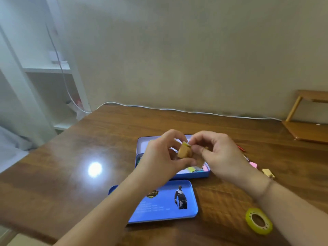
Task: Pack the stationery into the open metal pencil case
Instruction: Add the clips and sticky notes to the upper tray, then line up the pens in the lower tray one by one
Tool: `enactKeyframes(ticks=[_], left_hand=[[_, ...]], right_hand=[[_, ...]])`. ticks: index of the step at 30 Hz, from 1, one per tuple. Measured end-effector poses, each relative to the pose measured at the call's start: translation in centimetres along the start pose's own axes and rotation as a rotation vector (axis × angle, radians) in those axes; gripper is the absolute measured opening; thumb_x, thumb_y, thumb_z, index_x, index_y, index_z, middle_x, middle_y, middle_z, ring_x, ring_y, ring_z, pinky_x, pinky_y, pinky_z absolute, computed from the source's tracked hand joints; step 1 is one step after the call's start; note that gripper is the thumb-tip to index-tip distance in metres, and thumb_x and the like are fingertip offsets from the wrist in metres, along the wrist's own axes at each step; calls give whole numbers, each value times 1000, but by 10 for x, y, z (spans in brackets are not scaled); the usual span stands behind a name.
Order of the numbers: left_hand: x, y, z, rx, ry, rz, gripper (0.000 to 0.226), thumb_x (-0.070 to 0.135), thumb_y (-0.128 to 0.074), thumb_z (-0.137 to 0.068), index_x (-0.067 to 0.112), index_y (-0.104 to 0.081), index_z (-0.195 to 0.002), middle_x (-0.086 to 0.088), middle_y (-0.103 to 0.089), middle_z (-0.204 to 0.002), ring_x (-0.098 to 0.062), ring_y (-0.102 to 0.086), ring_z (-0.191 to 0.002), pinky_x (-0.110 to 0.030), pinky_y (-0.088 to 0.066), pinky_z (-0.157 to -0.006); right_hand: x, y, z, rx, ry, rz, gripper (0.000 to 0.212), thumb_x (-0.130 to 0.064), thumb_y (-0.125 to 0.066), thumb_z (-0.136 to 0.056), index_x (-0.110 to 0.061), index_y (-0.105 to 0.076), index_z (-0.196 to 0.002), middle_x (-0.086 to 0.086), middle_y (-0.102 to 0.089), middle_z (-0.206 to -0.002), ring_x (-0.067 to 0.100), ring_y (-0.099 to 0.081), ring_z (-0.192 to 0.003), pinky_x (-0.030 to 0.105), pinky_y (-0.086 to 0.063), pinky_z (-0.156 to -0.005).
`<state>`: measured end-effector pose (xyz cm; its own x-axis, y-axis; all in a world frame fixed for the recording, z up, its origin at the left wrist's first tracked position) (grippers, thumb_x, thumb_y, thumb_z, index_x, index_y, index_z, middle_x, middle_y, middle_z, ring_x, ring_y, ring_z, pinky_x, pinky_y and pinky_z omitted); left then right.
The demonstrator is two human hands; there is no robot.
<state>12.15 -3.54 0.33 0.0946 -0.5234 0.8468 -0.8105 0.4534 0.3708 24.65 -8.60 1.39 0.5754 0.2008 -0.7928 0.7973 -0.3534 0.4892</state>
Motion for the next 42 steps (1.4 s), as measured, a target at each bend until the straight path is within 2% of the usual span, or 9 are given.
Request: enactKeyframes(ticks=[5, 10, 18, 22, 26, 31, 33, 37, 42], left_hand=[[-43, 39, 1, -22, 67, -314, 30, 24, -73, -86, 28, -64, -114, 9, -71, -87, -9, -67, -80, -35, -56, -78], [-60, 41, 11, -104, -10, -548, 11, 26, -71, -87, 25, -71, -98, 12, -68, -90, -2, -60, -84, -23, -48, -75], [-72, 20, 20, -320, -87, -679, 36, 53, -67, -83, 33, -67, -112, 17, -59, -114, -4, -45, -109, -22, -41, -96], [-74, 20, 21, -355, -122, -737, 44, 62, -64, -77, 39, -63, -114, 21, -55, -119, -6, -43, -114, -34, -42, -99], [-78, 27, 23, -408, -111, -852, 66, 67, -61, -76, 47, -43, -136, 22, -35, -143, -8, -21, -135, -37, -22, -111], [-70, 45, 37, -390, -147, -742, 61, 72, -54, -75, 57, -39, -132, 31, -30, -142, 1, -19, -135, -38, -28, -113], [-62, 44, 43, -389, -183, -738, 55, 72, -57, -75, 54, -47, -126, 33, -33, -140, 2, -23, -134, -32, -29, -111], [-54, 38, 68, -439, -214, -769, 56, 77, -60, -72, 53, -51, -121, 39, -30, -135, 10, -19, -131, -12, -13, -106], [-59, 36, 91, -421, -206, -793, 53, 80, -58, -73, 57, -49, -120, 36, -33, -139, 4, -23, -133, -22, -18, -104]], right_hand=[[20, -48, -33, -73, -42, 209, 18, -4, -62, -88, -21, -69, -83, -7, -66, -77, 6, -57, -72, 12, -42, -65], [44, -81, -28, -166, -69, 384, 14, -14, -62, -88, -27, -68, -86, -4, -68, -86, 16, -59, -86, 34, -50, -79], [31, -89, -10, -281, 133, 646, 25, -35, -48, -96, -30, -70, -106, -9, -59, -101, 15, -43, -100, 37, -38, -91], [28, -80, 2, -375, 173, 682, 33, -47, -40, -97, -36, -65, -115, -17, -63, -111, 10, -39, -111, 36, -28, -101], [27, -53, 22, -335, 220, 703, 39, -53, -49, -90, -37, -58, -125, -20, -54, -130, 5, -32, -129, 33, -26, -107], [71, 52, 35, -3, -99, 830, 12, -37, -66, -84, -37, -66, -96, -13, -65, -110, 9, -47, -102, 34, -47, -90], [89, 90, 45, 56, -249, 791, 19, -26, -69, -83, -42, -59, -79, -11, -66, -104, 8, -47, -94, 33, -47, -83], [90, 94, 59, -2, -238, 724, 18, -32, -71, -82, -42, -58, -74, -20, -62, -84, 0, -55, -79, 27, -47, -68], [67, 42, 62, -131, -123, 780, 19, -56, -58, -84, -37, -60, -85, -20, -58, -86, -1, -52, -84, 22, -44, -67]])
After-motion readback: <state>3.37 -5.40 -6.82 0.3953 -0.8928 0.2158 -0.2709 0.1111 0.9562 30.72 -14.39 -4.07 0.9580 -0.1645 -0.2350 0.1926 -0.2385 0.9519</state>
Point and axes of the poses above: each hand's wrist, its own z-axis away from the middle knuckle, its own y-axis out of the back of the hand, x = y × z, the point moved 9 cm from there along -z, towards the middle knuckle
